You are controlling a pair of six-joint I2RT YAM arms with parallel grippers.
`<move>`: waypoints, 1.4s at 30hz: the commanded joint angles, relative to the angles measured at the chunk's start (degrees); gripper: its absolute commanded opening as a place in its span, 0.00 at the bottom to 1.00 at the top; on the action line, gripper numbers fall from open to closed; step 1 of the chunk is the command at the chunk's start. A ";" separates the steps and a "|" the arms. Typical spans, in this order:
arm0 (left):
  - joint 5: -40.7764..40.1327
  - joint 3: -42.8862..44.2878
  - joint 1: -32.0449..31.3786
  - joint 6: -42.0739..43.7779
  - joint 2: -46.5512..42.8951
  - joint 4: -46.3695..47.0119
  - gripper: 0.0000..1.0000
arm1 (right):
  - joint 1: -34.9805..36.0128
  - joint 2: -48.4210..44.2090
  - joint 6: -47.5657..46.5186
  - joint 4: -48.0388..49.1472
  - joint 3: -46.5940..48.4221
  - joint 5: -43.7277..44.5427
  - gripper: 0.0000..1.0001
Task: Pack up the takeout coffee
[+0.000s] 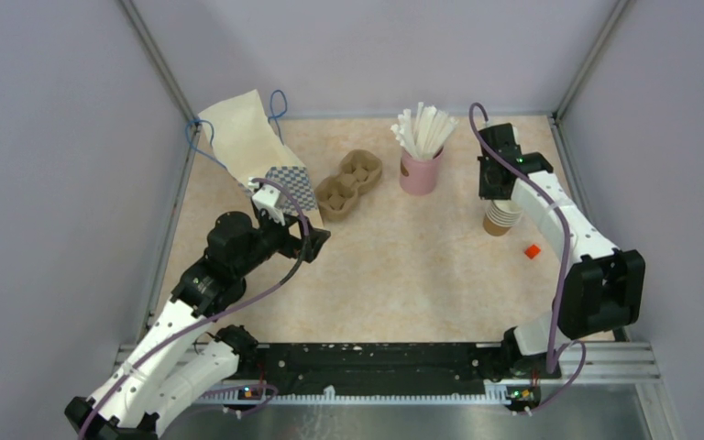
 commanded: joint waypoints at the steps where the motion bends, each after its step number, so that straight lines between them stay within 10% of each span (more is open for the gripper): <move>1: -0.67 -0.44 -0.14 0.18 0.18 1.54 0.99 | -0.47 -2.77 -0.02 -0.31 1.83 0.90 0.04; 42: -1.32 -0.43 -0.08 0.09 -0.17 1.41 0.99 | 1.42 -3.58 -2.10 -14.77 25.79 3.93 0.00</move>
